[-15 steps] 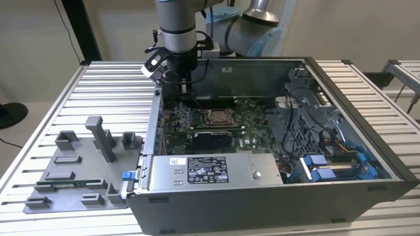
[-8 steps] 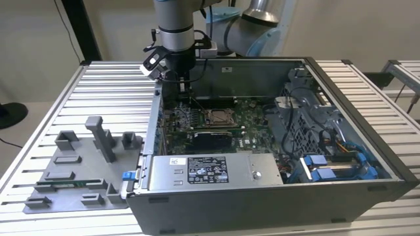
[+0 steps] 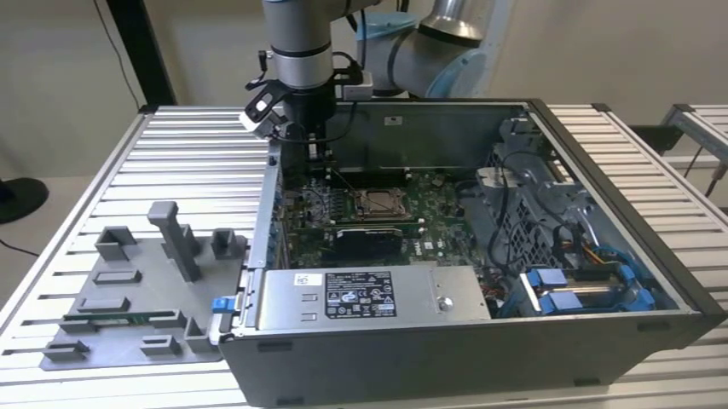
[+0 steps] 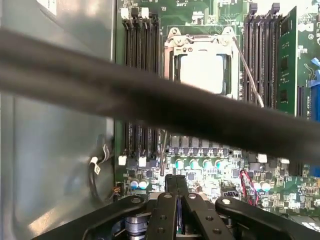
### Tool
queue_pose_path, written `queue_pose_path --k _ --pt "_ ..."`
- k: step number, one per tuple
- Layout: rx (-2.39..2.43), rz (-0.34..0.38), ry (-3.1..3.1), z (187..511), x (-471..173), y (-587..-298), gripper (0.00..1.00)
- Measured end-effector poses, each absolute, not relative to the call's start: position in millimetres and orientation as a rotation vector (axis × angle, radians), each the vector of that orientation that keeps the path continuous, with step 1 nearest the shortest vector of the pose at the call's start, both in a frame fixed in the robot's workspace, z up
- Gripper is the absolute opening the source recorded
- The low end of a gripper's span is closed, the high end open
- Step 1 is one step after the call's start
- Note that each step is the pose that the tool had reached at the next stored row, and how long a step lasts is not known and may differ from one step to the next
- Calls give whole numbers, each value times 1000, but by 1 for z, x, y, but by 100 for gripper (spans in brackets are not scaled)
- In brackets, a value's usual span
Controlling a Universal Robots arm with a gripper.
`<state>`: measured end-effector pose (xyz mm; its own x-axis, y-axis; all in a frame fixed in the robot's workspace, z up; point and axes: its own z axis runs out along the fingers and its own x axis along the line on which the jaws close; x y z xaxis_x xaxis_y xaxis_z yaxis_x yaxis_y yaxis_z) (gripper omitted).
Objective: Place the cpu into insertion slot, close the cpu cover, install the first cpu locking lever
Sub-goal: 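Install the first cpu locking lever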
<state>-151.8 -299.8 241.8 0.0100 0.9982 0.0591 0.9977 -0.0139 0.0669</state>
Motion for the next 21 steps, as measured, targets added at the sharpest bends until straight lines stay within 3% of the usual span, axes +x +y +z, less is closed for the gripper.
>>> queue_pose_path --k 21 --pt "2267 254 2233 244 -123 -302 0"
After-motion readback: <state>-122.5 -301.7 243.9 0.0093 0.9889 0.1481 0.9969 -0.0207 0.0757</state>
